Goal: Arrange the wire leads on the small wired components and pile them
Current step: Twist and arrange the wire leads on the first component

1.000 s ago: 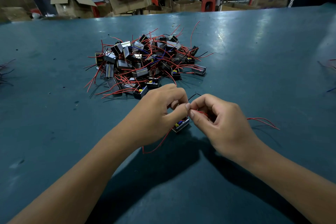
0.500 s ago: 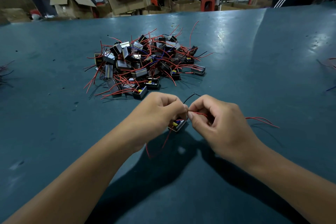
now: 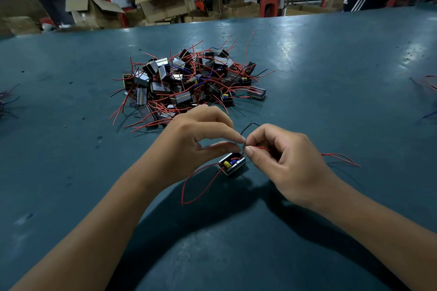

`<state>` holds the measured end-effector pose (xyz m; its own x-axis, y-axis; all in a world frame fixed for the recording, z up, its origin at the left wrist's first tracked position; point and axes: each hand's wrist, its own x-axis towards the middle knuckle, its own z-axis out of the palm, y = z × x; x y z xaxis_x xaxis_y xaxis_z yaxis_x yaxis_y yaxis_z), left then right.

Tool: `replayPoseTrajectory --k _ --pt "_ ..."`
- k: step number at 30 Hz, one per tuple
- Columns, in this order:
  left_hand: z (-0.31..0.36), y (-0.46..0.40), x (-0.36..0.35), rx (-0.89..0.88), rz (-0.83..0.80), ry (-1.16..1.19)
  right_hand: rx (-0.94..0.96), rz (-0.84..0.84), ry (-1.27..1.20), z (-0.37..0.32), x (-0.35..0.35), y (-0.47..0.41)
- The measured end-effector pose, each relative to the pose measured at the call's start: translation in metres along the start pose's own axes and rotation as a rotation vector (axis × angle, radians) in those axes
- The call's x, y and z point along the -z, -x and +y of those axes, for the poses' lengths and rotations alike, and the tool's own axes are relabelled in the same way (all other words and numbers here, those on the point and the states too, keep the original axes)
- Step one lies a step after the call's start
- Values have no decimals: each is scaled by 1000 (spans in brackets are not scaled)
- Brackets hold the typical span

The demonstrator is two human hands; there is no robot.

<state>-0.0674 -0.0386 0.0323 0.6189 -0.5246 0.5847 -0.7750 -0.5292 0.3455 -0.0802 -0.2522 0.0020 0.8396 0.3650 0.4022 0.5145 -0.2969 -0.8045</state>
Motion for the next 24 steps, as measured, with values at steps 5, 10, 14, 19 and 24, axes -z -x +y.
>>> replayPoseTrajectory --k 5,10,14,19,24 --pt "1 -1 -2 -59 -2 -97 -1 -12 -16 -2 -1 0" --pt "1 -1 0 -81 -55 -125 25 -37 23 -4 0 1" --pt "4 -1 -3 -13 -114 -67 47 -28 56 -3 0 1" --pt "10 -1 -5 103 -196 78 76 -15 99 -5 0 1" --pt "15 -1 -9 296 -215 237 45 8 73 -3 0 1"
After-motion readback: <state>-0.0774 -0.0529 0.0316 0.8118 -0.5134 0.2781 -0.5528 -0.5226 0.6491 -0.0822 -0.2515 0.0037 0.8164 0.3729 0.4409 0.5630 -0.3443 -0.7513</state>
